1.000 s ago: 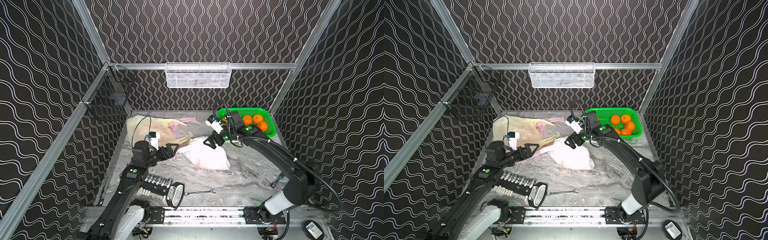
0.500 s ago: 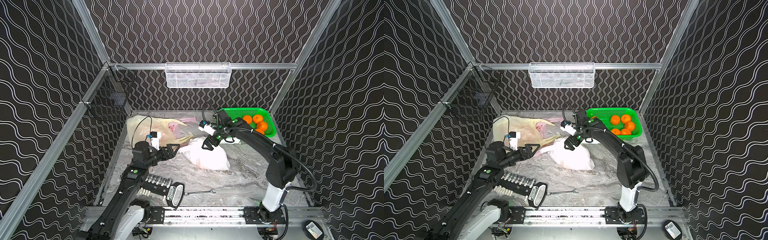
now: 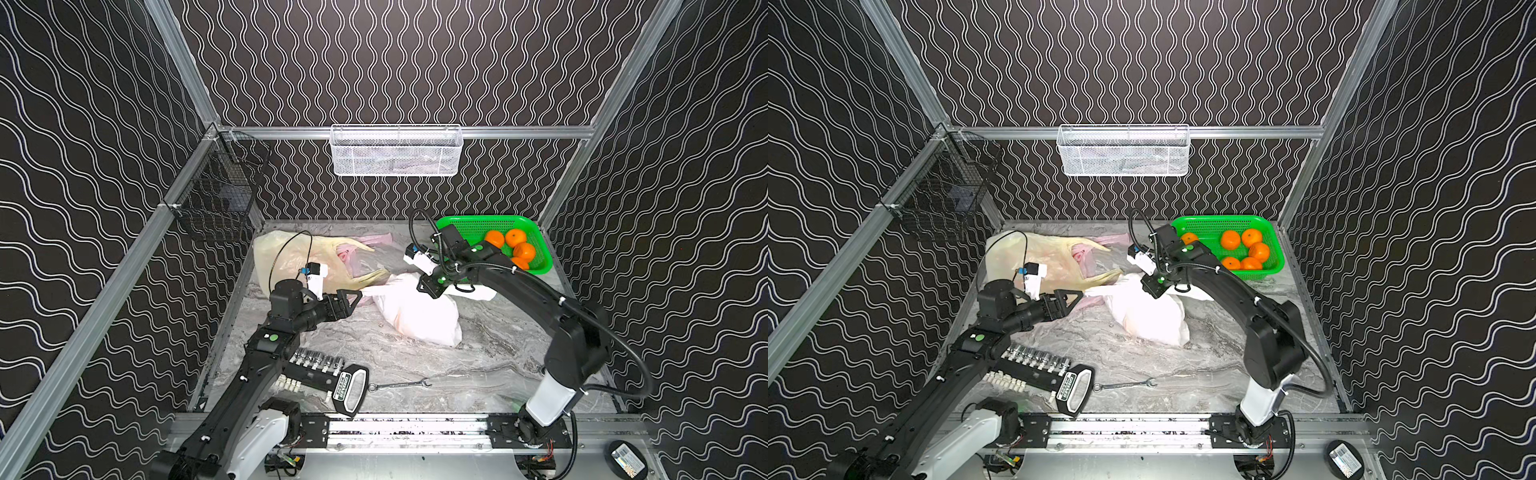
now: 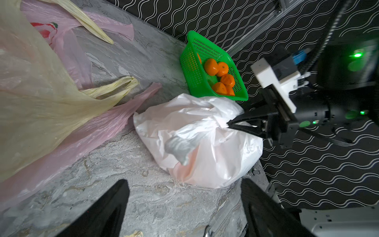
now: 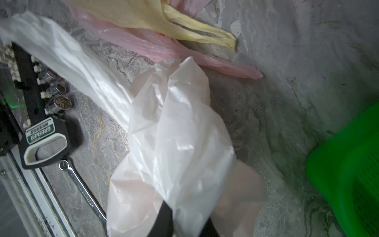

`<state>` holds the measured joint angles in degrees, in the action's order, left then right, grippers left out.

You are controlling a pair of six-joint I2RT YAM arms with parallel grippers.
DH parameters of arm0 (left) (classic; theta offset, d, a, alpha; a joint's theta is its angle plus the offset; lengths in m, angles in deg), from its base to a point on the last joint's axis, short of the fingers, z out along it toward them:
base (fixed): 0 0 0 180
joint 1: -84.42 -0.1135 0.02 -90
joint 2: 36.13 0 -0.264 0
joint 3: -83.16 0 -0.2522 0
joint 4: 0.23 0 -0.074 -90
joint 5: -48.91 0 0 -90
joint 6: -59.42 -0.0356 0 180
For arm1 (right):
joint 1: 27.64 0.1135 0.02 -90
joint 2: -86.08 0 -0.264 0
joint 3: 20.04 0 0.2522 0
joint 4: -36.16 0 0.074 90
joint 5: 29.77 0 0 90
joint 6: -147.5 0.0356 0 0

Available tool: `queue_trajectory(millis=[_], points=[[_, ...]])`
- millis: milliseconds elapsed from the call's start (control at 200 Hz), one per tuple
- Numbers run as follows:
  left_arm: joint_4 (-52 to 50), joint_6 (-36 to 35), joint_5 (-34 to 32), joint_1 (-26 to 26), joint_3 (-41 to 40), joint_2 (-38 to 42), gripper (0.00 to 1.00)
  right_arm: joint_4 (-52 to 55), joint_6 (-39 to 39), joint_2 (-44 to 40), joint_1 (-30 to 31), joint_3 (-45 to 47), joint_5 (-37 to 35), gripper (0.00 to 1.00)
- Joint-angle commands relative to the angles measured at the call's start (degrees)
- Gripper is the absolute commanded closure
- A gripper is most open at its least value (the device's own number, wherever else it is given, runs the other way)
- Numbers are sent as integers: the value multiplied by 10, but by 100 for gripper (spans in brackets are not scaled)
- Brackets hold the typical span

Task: Place the oranges into plastic bags & tie knots
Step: Pick up the plastic bag at the center of the board, then place the plastic bag at the center of the board.

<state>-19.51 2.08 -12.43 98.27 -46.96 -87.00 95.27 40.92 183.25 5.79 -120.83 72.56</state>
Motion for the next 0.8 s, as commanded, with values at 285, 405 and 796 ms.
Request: queue_trajectory(millis=[285, 405, 796], points=[[-9, -41, -163, 25, 112, -114, 1, -354, 393, -105, 0, 110, -137, 100], [7, -52, -183, 24, 150, -164, 1, -402, 430, -48, -3, 77, -205, 100], [5, -67, -188, 13, 222, -269, 1, -425, 391, 155, -26, -94, -274, 100]])
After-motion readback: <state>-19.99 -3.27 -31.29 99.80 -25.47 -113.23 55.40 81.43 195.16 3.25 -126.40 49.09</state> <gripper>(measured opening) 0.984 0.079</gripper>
